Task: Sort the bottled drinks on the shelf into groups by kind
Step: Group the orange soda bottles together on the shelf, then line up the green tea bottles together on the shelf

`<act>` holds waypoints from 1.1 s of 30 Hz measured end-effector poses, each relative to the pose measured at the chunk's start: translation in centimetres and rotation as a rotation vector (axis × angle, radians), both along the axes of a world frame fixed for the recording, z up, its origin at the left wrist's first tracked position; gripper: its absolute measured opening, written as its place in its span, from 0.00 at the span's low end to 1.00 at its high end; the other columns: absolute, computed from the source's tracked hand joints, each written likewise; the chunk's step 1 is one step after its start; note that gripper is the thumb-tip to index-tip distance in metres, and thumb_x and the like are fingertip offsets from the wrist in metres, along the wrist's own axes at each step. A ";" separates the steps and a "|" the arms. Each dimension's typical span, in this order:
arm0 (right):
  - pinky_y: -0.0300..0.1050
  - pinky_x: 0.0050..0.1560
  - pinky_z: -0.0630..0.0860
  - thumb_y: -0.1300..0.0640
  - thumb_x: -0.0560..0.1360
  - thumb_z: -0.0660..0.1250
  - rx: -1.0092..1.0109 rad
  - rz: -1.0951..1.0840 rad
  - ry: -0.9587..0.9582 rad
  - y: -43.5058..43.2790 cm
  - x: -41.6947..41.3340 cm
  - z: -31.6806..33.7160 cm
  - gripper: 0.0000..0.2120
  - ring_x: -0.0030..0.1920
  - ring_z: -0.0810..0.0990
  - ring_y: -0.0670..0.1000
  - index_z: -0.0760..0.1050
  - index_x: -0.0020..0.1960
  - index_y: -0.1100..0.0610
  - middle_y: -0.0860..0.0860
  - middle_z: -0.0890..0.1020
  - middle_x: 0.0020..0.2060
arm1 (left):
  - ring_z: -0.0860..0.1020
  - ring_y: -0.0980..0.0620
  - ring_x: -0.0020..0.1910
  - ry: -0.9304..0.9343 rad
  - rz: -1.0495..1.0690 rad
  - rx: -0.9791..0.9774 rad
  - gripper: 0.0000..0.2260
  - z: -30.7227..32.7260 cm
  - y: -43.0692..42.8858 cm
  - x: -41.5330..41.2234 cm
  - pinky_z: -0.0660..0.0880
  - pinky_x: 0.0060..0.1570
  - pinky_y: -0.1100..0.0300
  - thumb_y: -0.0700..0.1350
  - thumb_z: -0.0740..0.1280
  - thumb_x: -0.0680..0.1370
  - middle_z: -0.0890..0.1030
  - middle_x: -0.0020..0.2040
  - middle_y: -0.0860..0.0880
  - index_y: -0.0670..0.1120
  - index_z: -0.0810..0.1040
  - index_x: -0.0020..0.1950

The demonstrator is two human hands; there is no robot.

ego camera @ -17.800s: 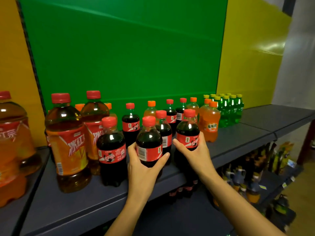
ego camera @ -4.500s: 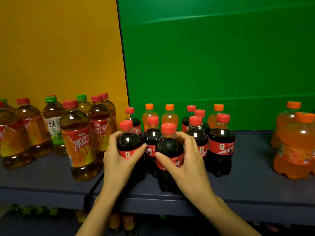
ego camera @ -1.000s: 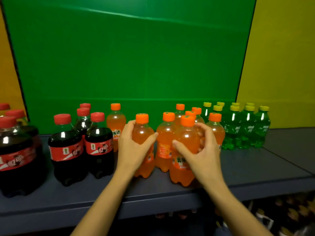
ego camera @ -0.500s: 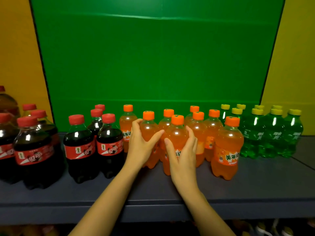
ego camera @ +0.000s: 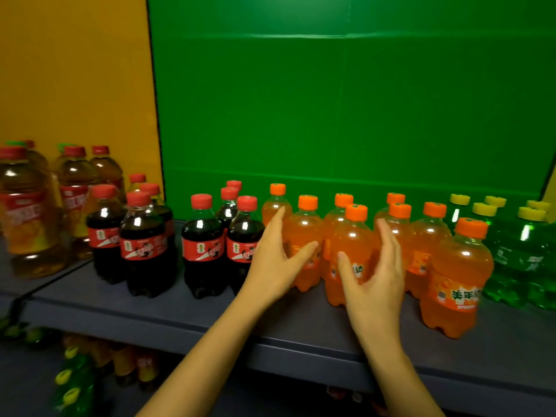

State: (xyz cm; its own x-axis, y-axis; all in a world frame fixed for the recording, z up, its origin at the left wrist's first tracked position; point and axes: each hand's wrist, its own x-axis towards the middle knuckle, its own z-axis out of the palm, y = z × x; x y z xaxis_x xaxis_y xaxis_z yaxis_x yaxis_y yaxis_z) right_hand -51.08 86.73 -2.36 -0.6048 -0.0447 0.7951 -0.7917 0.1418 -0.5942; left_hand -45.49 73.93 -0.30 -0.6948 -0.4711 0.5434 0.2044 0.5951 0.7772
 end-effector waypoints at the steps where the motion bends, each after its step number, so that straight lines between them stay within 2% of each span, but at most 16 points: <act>1: 0.24 0.65 0.54 0.60 0.73 0.68 -0.004 0.008 0.048 0.2 0.3 0.2 0.28 0.66 0.61 0.39 0.63 0.70 0.56 0.52 0.68 0.68 | 0.70 0.54 0.66 0.023 0.011 -0.044 0.31 0.0 0.1 1.0 0.68 0.66 0.57 0.48 0.71 0.72 0.69 0.66 0.53 0.47 0.62 0.72; 3: 0.29 0.66 0.58 0.59 0.72 0.66 -0.003 0.031 0.134 0.6 1.0 0.7 0.22 0.65 0.66 0.43 0.69 0.65 0.57 0.52 0.72 0.63 | 0.75 0.55 0.60 0.085 0.064 -0.146 0.25 0.2 -0.1 3.2 0.73 0.60 0.57 0.53 0.69 0.71 0.74 0.61 0.54 0.49 0.69 0.66; 5: 0.29 0.63 0.62 0.59 0.71 0.65 0.012 0.080 0.177 0.8 1.9 1.5 0.17 0.60 0.70 0.44 0.73 0.60 0.56 0.50 0.74 0.58 | 0.77 0.58 0.51 0.121 0.159 -0.242 0.19 0.5 -1.0 5.6 0.77 0.51 0.54 0.57 0.65 0.71 0.78 0.53 0.56 0.51 0.73 0.58; 7: 0.27 0.58 0.65 0.59 0.71 0.65 0.042 0.163 0.189 0.5 2.8 2.2 0.14 0.55 0.73 0.43 0.74 0.56 0.53 0.47 0.76 0.53 | 0.78 0.60 0.43 0.140 0.276 -0.318 0.13 1.1 -2.3 8.5 0.77 0.43 0.53 0.57 0.63 0.71 0.79 0.45 0.57 0.52 0.76 0.50; 9: 0.30 0.54 0.70 0.58 0.72 0.64 0.096 0.260 0.171 -0.3 3.9 2.6 0.11 0.51 0.76 0.42 0.75 0.53 0.50 0.43 0.78 0.49 | 0.78 0.59 0.40 0.139 0.387 -0.395 0.11 1.5 -4.1 11.6 0.77 0.39 0.53 0.58 0.62 0.72 0.79 0.41 0.57 0.52 0.76 0.46; 15: 0.30 0.48 0.71 0.52 0.72 0.64 0.330 0.381 0.188 -5.7 8.4 1.7 0.07 0.49 0.78 0.39 0.76 0.48 0.44 0.36 0.79 0.46 | 0.79 0.59 0.40 -0.003 0.671 -0.493 0.14 0.2 -11.6 22.3 0.78 0.38 0.54 0.62 0.58 0.72 0.80 0.40 0.58 0.54 0.77 0.46; 18: 0.33 0.46 0.72 0.50 0.71 0.64 0.425 0.415 0.152 -9.6 11.4 0.7 0.07 0.49 0.78 0.38 0.75 0.48 0.40 0.35 0.78 0.46 | 0.79 0.59 0.38 -0.118 0.775 -0.490 0.14 -1.3 -15.4 27.7 0.77 0.33 0.56 0.63 0.61 0.73 0.80 0.38 0.58 0.55 0.77 0.46; 21: 0.33 0.46 0.72 0.49 0.74 0.65 0.498 0.460 0.134 -13.6 14.8 -0.2 0.07 0.51 0.76 0.37 0.72 0.47 0.36 0.33 0.77 0.47 | 0.78 0.59 0.34 -0.237 0.838 -0.483 0.08 -2.7 -18.8 32.6 0.76 0.29 0.55 0.60 0.64 0.73 0.79 0.36 0.59 0.57 0.75 0.43; 24: 0.33 0.43 0.74 0.49 0.74 0.65 0.547 0.505 0.133 -17.7 18.6 -0.7 0.10 0.53 0.74 0.35 0.69 0.48 0.34 0.31 0.75 0.47 | 0.78 0.61 0.35 -0.316 0.851 -0.452 0.06 -3.6 -22.3 37.3 0.77 0.31 0.56 0.61 0.62 0.72 0.79 0.35 0.61 0.60 0.73 0.41; 26: 0.36 0.40 0.75 0.47 0.75 0.63 0.576 0.520 0.120 -20.5 20.9 -0.8 0.08 0.52 0.74 0.37 0.69 0.49 0.34 0.31 0.75 0.48 | 0.77 0.61 0.35 -0.370 0.846 -0.451 0.06 -3.9 -24.4 39.8 0.77 0.32 0.57 0.58 0.66 0.73 0.78 0.34 0.62 0.62 0.71 0.39; 30: 0.36 0.45 0.74 0.47 0.76 0.61 0.607 0.543 0.109 -25.8 24.6 -0.2 0.08 0.51 0.74 0.36 0.71 0.54 0.39 0.32 0.74 0.48 | 0.77 0.58 0.37 -0.451 0.860 -0.497 0.06 -3.5 -28.5 43.4 0.73 0.31 0.60 0.54 0.67 0.73 0.76 0.34 0.60 0.60 0.71 0.39; 33: 0.36 0.49 0.74 0.48 0.76 0.61 0.622 0.552 0.116 -29.7 26.5 0.5 0.10 0.52 0.75 0.37 0.72 0.57 0.42 0.33 0.75 0.50 | 0.75 0.58 0.35 -0.465 0.859 -0.543 0.05 -2.6 -31.6 44.9 0.67 0.28 0.67 0.53 0.68 0.73 0.75 0.33 0.60 0.57 0.74 0.40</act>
